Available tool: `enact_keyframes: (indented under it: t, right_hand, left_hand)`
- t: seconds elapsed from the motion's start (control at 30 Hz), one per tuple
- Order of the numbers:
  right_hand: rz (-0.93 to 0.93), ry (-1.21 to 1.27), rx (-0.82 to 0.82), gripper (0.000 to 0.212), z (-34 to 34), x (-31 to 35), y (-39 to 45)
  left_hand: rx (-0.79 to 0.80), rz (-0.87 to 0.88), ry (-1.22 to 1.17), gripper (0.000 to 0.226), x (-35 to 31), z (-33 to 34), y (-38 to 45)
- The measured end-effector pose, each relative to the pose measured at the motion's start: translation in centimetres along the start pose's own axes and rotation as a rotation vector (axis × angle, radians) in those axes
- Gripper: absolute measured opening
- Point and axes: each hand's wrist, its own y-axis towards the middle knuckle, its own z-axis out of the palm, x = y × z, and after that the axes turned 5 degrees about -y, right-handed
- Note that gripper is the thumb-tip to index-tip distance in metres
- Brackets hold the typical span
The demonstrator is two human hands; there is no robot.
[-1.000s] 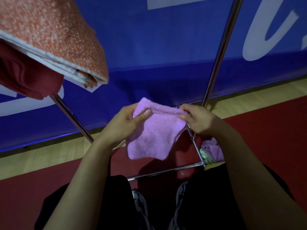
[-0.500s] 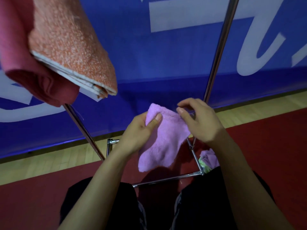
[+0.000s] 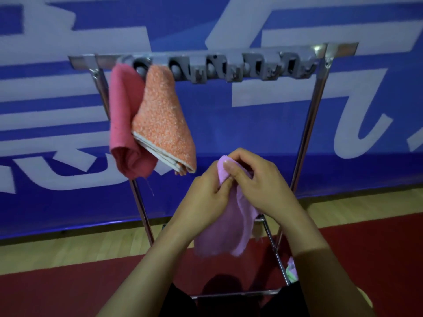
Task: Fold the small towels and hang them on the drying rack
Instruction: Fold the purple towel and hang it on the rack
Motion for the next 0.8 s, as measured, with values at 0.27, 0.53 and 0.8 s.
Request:
enact_keyframes:
  t: [0.27,0.53,0.8]
  right_hand:
    - [-0.039,0.21,-0.019,0.022,-1.8,3.3,4.5]
    - [-0.052,0.235,-0.032,0.023,-2.9,5.6,9.3]
    - [-0.017,0.219,-0.176,0.019,-2.4,6.2,15.5]
  left_hand:
    - [-0.028,0.034,-0.164,0.031,-3.8,-5.4,1.9]
    - [-0.275,0.247,0.157,0.018,-4.8,-7.1,6.5]
    - [-0.472,0.244,0.092,0.017,-5.4,-8.3,12.7]
